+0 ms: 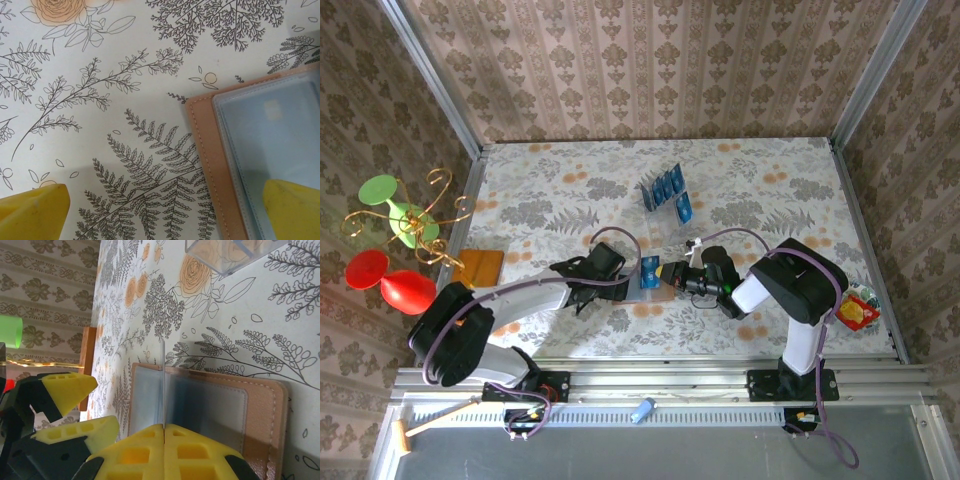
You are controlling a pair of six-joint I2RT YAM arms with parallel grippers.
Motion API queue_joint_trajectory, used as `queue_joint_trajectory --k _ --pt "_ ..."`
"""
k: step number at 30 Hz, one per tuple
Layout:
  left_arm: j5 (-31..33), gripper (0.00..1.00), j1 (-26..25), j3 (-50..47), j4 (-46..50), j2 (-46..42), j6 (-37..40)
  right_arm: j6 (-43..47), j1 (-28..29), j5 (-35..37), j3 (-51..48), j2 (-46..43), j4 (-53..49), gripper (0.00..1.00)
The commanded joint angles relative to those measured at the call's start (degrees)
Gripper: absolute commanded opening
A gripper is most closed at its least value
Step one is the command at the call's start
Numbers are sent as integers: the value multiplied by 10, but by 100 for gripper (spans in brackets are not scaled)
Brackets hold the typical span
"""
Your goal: Put the credit cards into the card holder
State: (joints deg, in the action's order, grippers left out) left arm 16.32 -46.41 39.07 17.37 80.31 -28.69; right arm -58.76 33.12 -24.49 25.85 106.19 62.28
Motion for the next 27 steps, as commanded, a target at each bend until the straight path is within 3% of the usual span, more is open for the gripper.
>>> queue_joint_trajectory --k 1,27 --pt "1 100 -1 -8 -4 6 5 -8 -4 -3 -4 9 31 0" --pt "4 100 -1 -26 -15 16 -2 -33 -5 -25 -8 46 79 0"
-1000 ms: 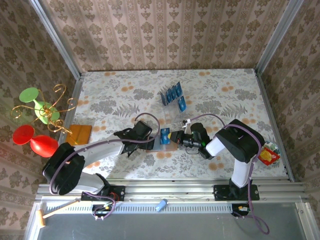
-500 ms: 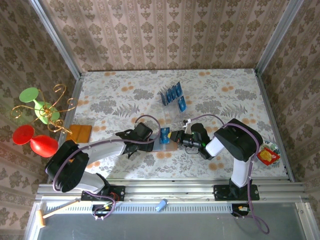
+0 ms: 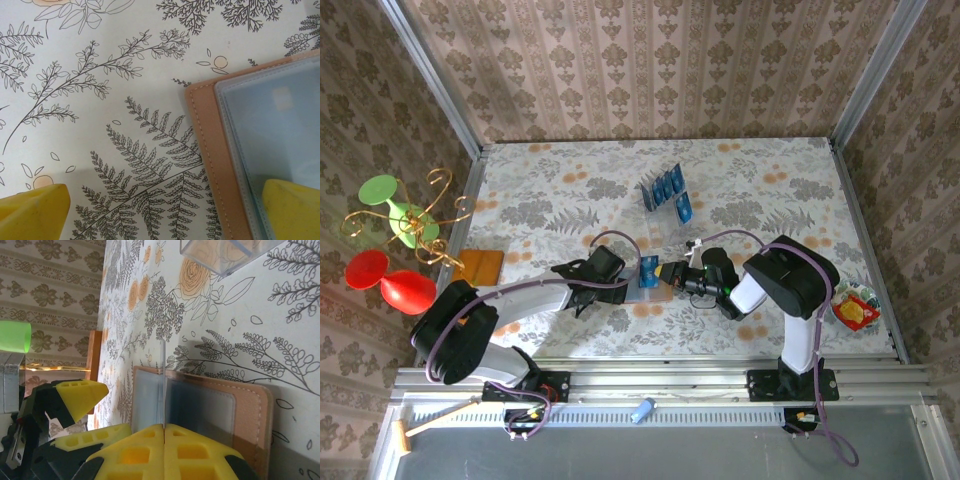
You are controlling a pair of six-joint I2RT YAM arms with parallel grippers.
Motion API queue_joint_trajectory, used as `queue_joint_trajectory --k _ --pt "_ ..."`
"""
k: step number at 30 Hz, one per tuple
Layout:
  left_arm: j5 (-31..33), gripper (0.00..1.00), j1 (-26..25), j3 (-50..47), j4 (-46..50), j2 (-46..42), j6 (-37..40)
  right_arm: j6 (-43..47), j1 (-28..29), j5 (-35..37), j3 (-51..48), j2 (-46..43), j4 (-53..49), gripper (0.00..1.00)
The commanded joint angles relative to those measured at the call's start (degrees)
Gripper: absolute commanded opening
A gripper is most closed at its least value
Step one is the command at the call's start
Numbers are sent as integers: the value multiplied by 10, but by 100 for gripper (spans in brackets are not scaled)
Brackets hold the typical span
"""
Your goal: Put the credit cards into the card holder
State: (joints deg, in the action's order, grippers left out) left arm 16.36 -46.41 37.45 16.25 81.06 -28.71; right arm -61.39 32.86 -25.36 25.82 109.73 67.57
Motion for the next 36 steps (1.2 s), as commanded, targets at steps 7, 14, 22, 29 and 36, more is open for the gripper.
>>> queue_joint_trajectory --k 7,14,22,29,36 --pt "3 100 0 -10 -5 9 -4 -17 -2 -26 -16 15 46 0" --pt "5 100 -1 -10 -3 10 -2 -28 -2 -32 -15 21 59 0" --pt "5 100 -1 -11 -2 10 -3 -32 0 -37 -12 23 58 0" --pt "4 100 -1 -12 -3 9 -2 -28 6 -42 -11 29 58 0" --pt "4 100 0 -13 -3 9 -3 -22 10 -46 -20 32 59 0"
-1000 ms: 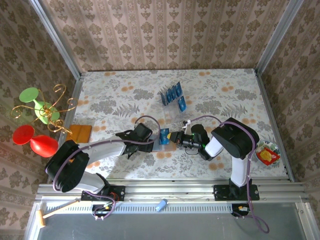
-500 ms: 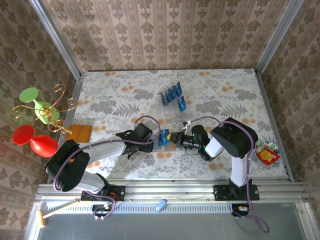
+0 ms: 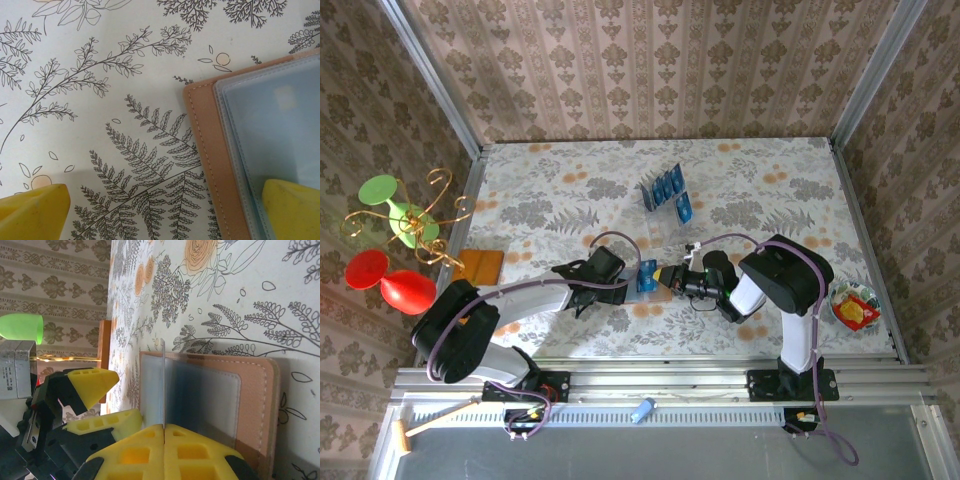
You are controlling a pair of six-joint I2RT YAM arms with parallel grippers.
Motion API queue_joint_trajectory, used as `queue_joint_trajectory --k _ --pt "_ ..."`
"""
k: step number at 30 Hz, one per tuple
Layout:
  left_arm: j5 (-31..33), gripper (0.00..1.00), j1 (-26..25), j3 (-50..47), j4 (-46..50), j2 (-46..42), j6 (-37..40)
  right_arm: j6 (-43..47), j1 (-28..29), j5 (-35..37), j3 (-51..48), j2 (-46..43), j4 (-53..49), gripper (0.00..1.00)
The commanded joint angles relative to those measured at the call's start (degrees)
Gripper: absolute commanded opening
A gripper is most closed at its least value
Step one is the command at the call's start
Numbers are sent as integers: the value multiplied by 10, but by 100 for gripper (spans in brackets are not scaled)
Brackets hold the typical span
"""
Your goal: Put the credit cards into the card holder
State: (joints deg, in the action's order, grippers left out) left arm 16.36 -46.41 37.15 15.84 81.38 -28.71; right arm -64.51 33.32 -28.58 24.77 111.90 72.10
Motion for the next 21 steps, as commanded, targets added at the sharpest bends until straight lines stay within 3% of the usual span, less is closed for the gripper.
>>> queue_joint_trajectory --k 1,21 --pt "5 100 -1 -10 2 5 -4 9 6 -15 -11 10 14 0" --pt "4 100 0 -9 1 6 -4 18 14 -13 -30 16 13 0"
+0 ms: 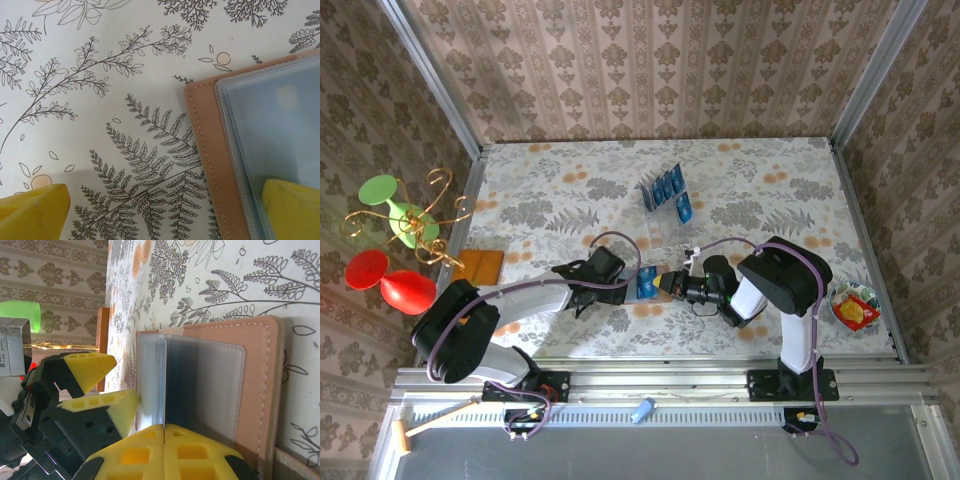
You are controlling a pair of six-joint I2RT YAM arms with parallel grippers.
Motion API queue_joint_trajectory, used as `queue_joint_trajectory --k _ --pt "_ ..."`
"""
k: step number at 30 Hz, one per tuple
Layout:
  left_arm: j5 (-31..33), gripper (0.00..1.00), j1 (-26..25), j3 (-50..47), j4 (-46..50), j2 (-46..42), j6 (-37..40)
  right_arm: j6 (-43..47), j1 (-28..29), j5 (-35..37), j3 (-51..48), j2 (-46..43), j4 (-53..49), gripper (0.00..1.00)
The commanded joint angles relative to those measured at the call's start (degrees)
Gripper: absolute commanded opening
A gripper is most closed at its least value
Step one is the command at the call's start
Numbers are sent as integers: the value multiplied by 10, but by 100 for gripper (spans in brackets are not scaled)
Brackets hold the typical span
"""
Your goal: Put the credit cards into the card holder
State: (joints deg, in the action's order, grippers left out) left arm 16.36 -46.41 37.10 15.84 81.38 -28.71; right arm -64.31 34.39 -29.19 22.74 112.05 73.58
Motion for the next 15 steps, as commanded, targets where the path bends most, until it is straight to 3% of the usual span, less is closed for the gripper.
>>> queue_joint_trajectory --k 1,15 --pt "5 100 -1 -9 2 6 -4 16 3 -6 -8 16 -4 0" --pt "4 100 -1 -9 3 5 -4 11 3 -19 10 28 -16 0"
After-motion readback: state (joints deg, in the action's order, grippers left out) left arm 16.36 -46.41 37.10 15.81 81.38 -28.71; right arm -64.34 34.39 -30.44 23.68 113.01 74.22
